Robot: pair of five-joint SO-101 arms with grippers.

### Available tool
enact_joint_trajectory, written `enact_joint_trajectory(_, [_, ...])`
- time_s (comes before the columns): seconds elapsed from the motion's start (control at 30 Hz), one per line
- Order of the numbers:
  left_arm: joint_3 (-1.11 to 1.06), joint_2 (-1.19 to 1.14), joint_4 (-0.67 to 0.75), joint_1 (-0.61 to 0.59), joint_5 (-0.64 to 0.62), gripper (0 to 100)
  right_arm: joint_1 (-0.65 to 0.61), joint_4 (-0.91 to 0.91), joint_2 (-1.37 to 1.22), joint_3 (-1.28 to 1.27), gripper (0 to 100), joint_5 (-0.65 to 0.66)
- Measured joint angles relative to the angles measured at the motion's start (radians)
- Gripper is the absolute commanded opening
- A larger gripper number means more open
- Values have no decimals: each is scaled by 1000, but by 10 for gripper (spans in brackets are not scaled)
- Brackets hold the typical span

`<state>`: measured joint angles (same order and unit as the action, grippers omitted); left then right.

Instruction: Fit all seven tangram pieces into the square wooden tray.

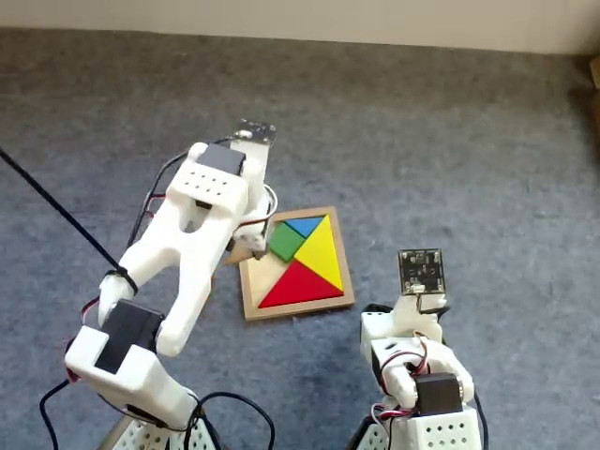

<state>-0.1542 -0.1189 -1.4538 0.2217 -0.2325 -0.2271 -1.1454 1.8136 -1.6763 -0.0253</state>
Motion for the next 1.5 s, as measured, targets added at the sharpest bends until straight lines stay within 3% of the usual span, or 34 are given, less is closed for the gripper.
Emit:
enact_joint_trajectory(0.27, [-5,0,20,54,-264,133,0,0,0,0,4,0])
enact_joint_trajectory(0.47, [-97,-54,190,69,-362,133,0,0,0,0,4,0])
enact_joint_trajectory(0.7, [-107,-126,265,72,-387,2,0,0,0,0,4,0])
enact_joint_trajectory(1.1, [-107,-126,265,78,-391,23,0,0,0,0,4,0])
enact_joint_trajectory(1.4, [-66,-126,242,84,-523,288,0,0,0,0,4,0])
enact_joint_trajectory(1.5, [-49,-126,212,87,-563,325,0,0,0,0,4,0])
